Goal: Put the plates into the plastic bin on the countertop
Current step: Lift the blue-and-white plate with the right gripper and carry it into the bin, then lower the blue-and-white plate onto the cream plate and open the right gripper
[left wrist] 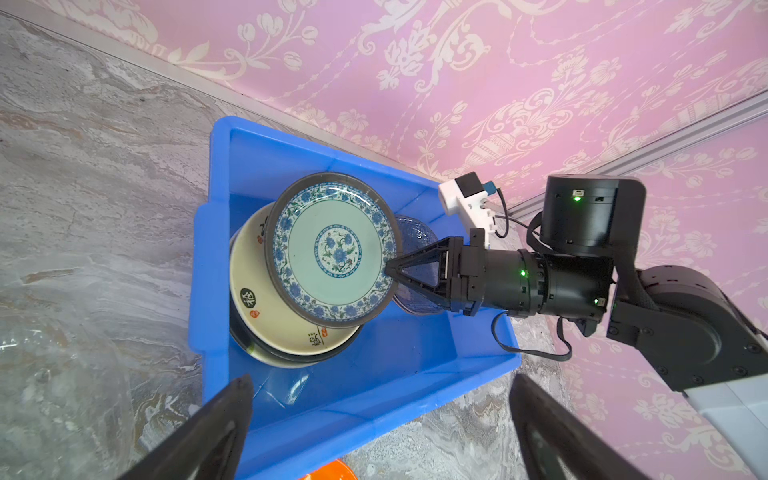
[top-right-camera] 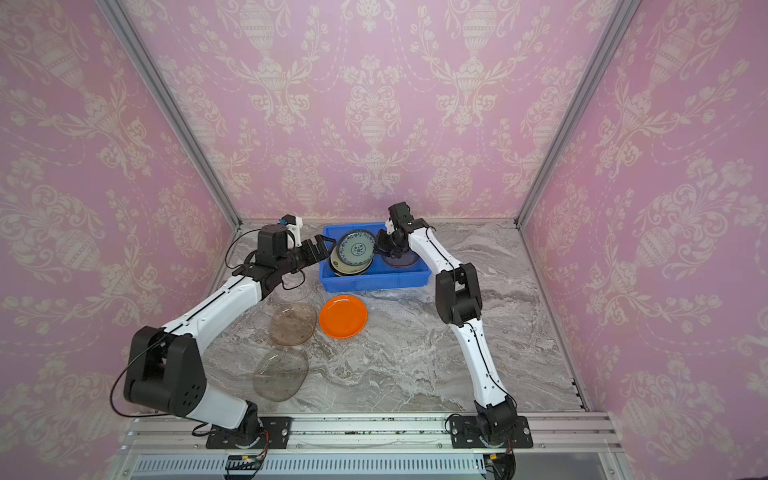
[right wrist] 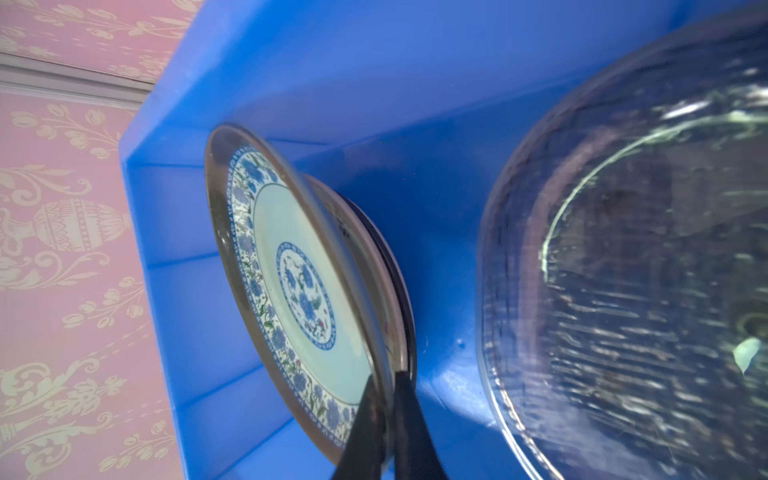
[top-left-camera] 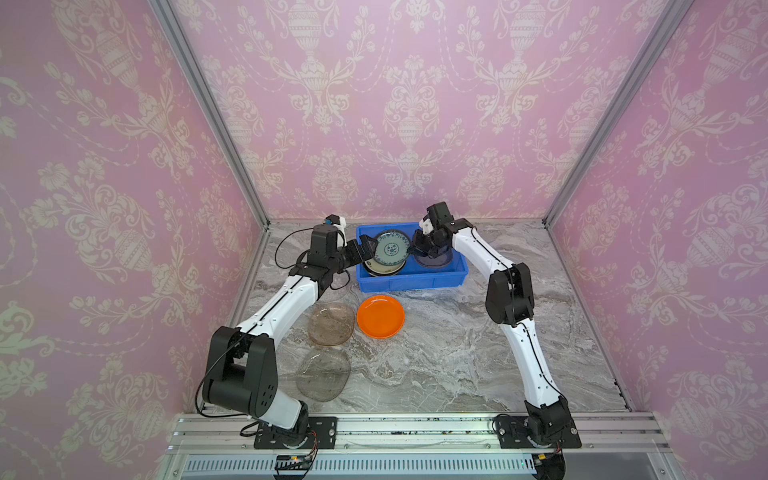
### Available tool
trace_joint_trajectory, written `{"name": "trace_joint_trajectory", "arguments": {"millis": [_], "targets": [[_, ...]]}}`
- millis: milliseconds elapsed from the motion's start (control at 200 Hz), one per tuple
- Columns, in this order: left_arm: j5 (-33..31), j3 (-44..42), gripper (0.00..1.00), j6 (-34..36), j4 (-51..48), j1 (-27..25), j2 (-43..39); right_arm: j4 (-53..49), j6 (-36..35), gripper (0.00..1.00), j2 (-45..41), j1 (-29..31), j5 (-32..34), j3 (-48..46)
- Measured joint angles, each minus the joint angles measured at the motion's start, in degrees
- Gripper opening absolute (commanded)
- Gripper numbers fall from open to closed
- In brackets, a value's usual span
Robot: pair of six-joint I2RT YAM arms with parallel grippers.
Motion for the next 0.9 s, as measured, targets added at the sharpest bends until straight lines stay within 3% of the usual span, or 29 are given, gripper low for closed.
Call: {"name": "trace_joint_trajectory", "arguments": {"millis": [425,901], "targets": [[0.0,-0.9,0.98,0.0,0.2,0.0,0.5,-0.2,0.0,0.00,0.5,2.1,0.0,0.5],[0.0,-1.3,0.97,0.0,0.3,0.0,0.5,-2.3,0.3,0.24,0.9,2.1,1.5,1.6]]}}
